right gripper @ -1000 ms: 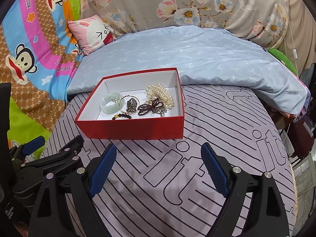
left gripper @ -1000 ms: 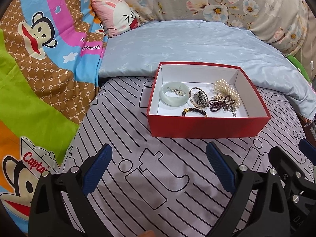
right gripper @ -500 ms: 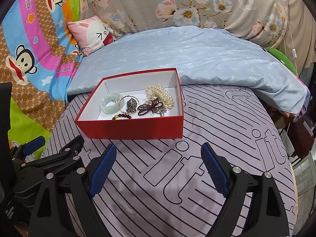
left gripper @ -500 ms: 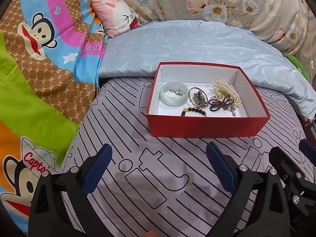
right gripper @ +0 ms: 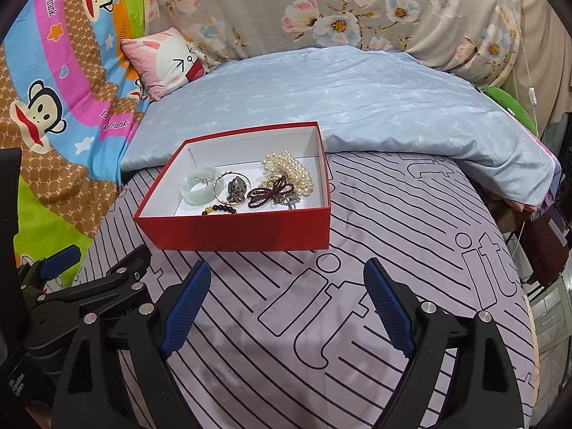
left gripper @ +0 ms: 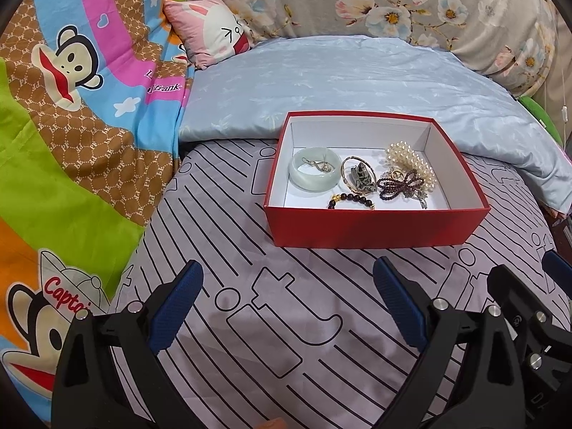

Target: Organize jewelry

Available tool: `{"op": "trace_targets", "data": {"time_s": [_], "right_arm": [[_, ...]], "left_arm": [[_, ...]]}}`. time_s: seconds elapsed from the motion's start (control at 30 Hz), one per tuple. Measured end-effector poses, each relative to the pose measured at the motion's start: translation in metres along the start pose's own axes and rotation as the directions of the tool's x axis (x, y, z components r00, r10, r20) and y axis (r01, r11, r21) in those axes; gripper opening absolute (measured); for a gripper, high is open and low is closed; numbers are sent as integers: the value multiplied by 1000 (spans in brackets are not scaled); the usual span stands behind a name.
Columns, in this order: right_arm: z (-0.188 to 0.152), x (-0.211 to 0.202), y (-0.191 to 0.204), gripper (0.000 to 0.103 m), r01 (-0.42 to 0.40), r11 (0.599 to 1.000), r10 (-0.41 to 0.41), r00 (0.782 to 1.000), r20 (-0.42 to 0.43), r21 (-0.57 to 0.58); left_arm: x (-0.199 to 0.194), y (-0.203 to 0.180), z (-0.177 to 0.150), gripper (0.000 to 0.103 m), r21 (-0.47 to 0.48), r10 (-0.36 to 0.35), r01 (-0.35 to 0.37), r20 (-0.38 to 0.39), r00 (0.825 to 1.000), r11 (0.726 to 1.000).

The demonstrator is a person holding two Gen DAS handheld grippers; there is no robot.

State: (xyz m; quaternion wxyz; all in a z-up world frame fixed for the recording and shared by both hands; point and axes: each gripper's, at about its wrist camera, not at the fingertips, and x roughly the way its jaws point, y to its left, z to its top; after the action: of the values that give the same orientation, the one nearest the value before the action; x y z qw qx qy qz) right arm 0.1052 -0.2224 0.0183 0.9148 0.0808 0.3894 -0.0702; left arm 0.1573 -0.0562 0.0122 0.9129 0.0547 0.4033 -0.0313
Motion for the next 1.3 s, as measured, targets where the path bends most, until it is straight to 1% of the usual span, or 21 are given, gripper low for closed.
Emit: {"op": "trace_targets", "data": {"time_s": [0.23, 0.83, 1.1, 1.3], "right_arm": [[-1, -1, 0, 86, 10, 1000, -10, 1000, 4, -5], [-2, -1, -2, 86, 14, 1000, -14, 1000, 0, -7], [-5, 2, -2, 86, 12, 1000, -12, 1000, -4, -11], [-6, 3, -1, 86, 14, 1000, -14, 1000, -3, -6]], "left_arm": [[-2, -2, 0, 93, 9, 14, -15, 9, 1000, 1000], [4, -2, -2, 93, 14, -9, 9, -14, 1000, 1000], [4, -2, -3, 93, 20, 14, -14, -2, 1000, 1000], [3, -2, -3, 93, 20, 10, -10, 2, 1000, 1000]]}}
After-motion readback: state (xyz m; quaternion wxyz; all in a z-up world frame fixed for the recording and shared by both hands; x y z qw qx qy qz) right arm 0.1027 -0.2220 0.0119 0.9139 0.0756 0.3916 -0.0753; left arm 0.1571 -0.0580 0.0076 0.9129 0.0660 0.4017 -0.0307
